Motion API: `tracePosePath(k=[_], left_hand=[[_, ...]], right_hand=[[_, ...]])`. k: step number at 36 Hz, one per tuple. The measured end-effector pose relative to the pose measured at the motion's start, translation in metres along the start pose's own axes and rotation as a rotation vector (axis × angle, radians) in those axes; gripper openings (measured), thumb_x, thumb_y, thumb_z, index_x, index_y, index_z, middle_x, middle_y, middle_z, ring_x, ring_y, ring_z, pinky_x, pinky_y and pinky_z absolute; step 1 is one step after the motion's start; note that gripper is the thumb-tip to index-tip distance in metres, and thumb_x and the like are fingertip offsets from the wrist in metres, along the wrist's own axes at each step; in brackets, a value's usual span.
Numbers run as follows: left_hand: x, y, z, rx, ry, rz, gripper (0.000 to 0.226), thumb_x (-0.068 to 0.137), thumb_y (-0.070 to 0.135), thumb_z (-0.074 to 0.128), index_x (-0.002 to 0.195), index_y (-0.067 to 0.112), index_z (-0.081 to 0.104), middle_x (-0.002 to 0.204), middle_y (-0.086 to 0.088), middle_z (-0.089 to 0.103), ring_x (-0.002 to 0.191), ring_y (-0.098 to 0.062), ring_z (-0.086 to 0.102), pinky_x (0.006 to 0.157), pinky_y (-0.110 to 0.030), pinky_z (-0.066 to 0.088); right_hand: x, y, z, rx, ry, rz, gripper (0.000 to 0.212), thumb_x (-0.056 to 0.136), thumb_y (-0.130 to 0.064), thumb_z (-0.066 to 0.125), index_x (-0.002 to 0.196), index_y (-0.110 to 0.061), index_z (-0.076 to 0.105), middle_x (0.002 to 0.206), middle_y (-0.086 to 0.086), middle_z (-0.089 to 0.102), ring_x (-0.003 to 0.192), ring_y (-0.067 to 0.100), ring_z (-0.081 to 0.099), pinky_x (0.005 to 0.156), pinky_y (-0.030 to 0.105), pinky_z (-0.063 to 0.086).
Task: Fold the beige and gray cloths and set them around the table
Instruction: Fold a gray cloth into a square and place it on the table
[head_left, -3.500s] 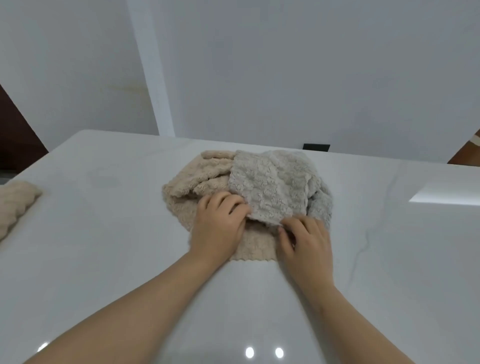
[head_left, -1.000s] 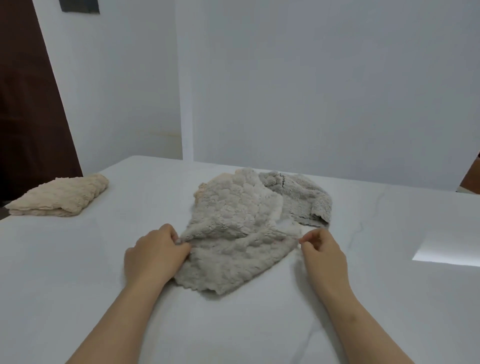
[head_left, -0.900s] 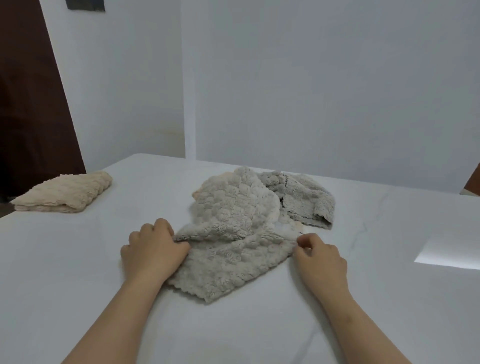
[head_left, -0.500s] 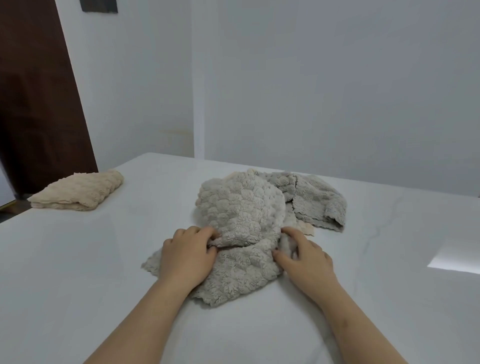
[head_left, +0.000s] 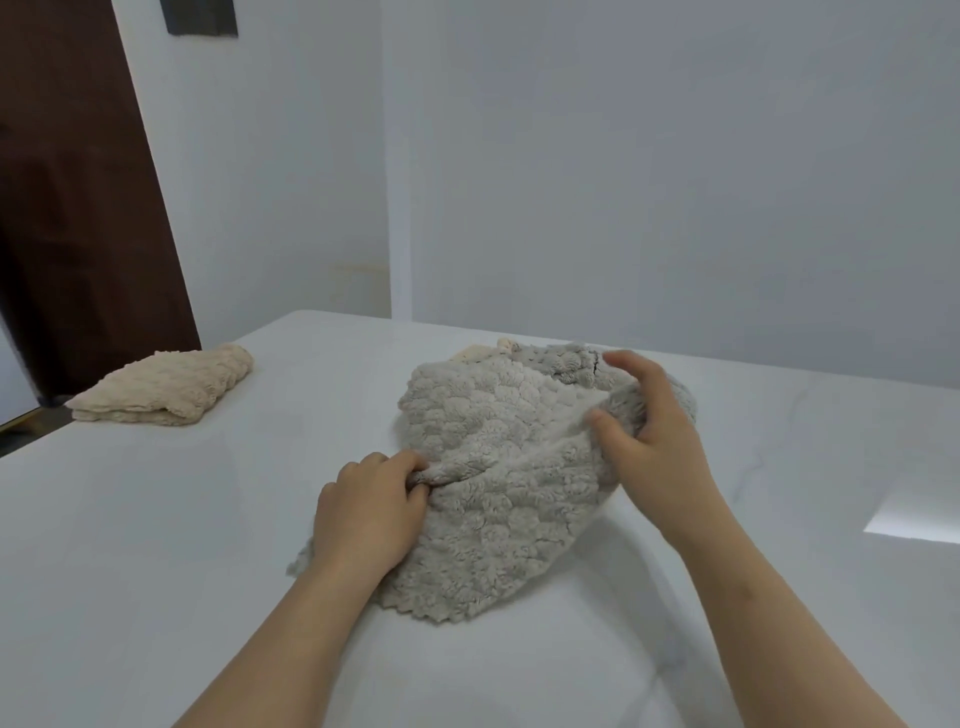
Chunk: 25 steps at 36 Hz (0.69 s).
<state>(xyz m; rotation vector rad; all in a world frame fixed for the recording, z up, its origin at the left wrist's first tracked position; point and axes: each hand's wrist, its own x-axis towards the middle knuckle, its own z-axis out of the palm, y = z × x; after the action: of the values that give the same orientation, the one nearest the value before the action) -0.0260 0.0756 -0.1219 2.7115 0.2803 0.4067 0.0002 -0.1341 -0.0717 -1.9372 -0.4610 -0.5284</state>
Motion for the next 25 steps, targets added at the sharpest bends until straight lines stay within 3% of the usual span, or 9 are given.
tracePosePath(k=[2,5,8,10,13,16,20,22,25], left_hand=[[0.000,0.000,0.000,-0.006,0.000,0.001,0.027,0.093,0.029,0.042,0.117,0.032,0.054,0.109,0.000,0.059,0.106,-0.023,0.051,0.085,-0.033,0.041],[0.000,0.000,-0.001,0.001,-0.011,0.001,0.027,0.093,0.029,0.042,0.117,0.032,0.054,0.109,0.001,0.059,0.106,-0.022,0.051,0.084,-0.033,0.042],[0.000,0.001,-0.002,-0.010,-0.007,0.001,0.027,0.093,0.028,0.041,0.116,0.032,0.055,0.108,0.001,0.059,0.105,-0.022,0.052,0.084,-0.033,0.042],[0.000,0.001,-0.003,-0.020,-0.005,0.002,0.026,0.093,0.028,0.042,0.116,0.032,0.055,0.107,0.001,0.059,0.104,-0.021,0.052,0.083,-0.033,0.042],[-0.001,0.001,-0.004,-0.031,-0.010,0.004,0.026,0.093,0.028,0.042,0.116,0.031,0.056,0.106,0.001,0.059,0.103,-0.022,0.053,0.084,-0.033,0.044],[-0.001,0.001,-0.008,-0.072,-0.014,0.005,0.026,0.093,0.028,0.044,0.115,0.030,0.057,0.099,0.002,0.057,0.101,-0.021,0.054,0.080,-0.032,0.045],[-0.002,0.003,-0.013,-0.151,-0.020,-0.011,0.025,0.093,0.029,0.046,0.116,0.030,0.055,0.104,0.003,0.058,0.101,-0.019,0.053,0.075,-0.028,0.041],[-0.003,0.003,-0.015,-0.189,-0.021,-0.031,0.025,0.091,0.031,0.048,0.116,0.032,0.054,0.112,0.003,0.060,0.100,-0.017,0.053,0.076,-0.027,0.041],[-0.004,0.004,-0.019,-0.205,-0.036,-0.039,0.028,0.089,0.040,0.050,0.116,0.034,0.052,0.110,0.007,0.060,0.092,-0.013,0.050,0.075,-0.027,0.040]], right_hand=[[0.001,-0.004,-0.003,-0.043,-0.038,0.002,0.031,0.086,-0.008,0.057,0.105,-0.033,0.053,0.086,-0.024,0.054,0.052,0.011,0.042,0.056,0.005,0.039],[0.000,-0.005,-0.007,-0.074,-0.136,0.051,0.030,0.086,-0.014,0.061,0.104,-0.036,0.054,0.094,-0.031,0.052,0.077,0.016,0.052,0.069,0.006,0.041],[0.001,-0.006,-0.018,-0.136,-0.416,0.161,0.050,0.080,-0.021,0.067,0.116,-0.046,0.043,0.117,-0.023,0.049,0.104,0.006,0.049,0.097,0.025,0.040],[0.001,-0.009,-0.029,-0.207,-0.609,0.234,0.059,0.077,-0.020,0.071,0.119,-0.050,0.040,0.125,-0.016,0.045,0.112,0.007,0.044,0.101,0.028,0.038],[0.002,-0.017,-0.039,-0.291,-0.680,0.267,0.051,0.077,-0.012,0.069,0.104,-0.051,0.049,0.111,-0.006,0.052,0.096,0.015,0.054,0.092,0.032,0.048],[0.004,-0.025,-0.045,-0.228,-0.519,0.261,0.042,0.081,-0.004,0.063,0.093,-0.044,0.057,0.093,-0.003,0.052,0.072,0.014,0.054,0.067,0.028,0.053],[0.006,-0.026,-0.053,0.060,-0.419,0.417,0.028,0.086,0.002,0.057,0.097,-0.023,0.061,0.063,-0.004,0.054,0.042,0.007,0.049,0.037,0.017,0.040],[0.004,-0.014,-0.053,-0.041,-0.464,0.526,0.024,0.086,0.004,0.054,0.096,-0.017,0.059,0.058,0.001,0.051,0.032,0.008,0.043,0.032,0.015,0.035],[-0.001,0.008,-0.051,-0.300,-0.643,0.644,0.018,0.087,-0.002,0.052,0.096,-0.018,0.056,0.062,0.008,0.053,0.031,0.011,0.045,0.034,0.017,0.035]])
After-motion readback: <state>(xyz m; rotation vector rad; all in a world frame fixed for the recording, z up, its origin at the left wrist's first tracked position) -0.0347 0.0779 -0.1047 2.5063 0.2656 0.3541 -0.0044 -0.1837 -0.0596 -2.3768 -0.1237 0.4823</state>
